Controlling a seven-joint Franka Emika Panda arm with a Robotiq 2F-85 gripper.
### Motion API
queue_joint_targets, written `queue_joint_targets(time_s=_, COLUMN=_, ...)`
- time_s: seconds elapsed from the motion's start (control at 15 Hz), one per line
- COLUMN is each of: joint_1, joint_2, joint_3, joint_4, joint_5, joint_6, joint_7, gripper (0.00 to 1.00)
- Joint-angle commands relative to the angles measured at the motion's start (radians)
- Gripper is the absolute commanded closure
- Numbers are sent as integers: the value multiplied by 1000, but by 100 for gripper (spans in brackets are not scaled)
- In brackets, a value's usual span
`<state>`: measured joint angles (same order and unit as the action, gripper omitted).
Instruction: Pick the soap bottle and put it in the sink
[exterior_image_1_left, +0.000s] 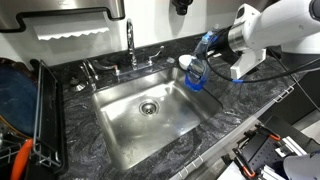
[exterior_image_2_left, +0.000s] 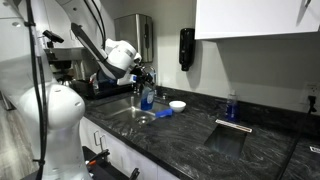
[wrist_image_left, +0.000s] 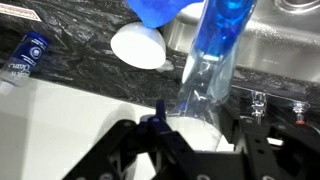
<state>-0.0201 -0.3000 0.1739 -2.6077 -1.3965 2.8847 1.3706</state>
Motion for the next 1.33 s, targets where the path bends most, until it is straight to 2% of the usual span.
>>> queue_joint_targets(time_s=0.0, joint_1=32, joint_2=76, joint_3=60, joint_4=72, joint_5=-88, joint_6=9, joint_7=62, gripper=71)
queue_joint_targets(time_s=0.4, joint_1=84, joint_2=174, joint_3=156, joint_4=159, joint_5=-145, joint_6=-18, joint_7=130, gripper=71)
queue_joint_targets(time_s=0.47, joint_1=81, joint_2=130, joint_3=141, joint_4=105, joint_5=-99, joint_6=4, joint_7=100, gripper=46)
queue_joint_targets(time_s=1.0, joint_1=87, joint_2=164, joint_3=152, joint_4=134, joint_5=-110, joint_6=-3, joint_7=112, gripper=46)
queue_joint_targets(time_s=1.07, joint_1=89, joint_2=178, joint_3=158, joint_4=150, joint_5=-139, joint_6=-11, joint_7=130, gripper=71)
queue_joint_targets(time_s=1.27, joint_1=97, joint_2=234, joint_3=180, joint_4=205, joint_5=-257, joint_6=-22, joint_7=189, gripper=71)
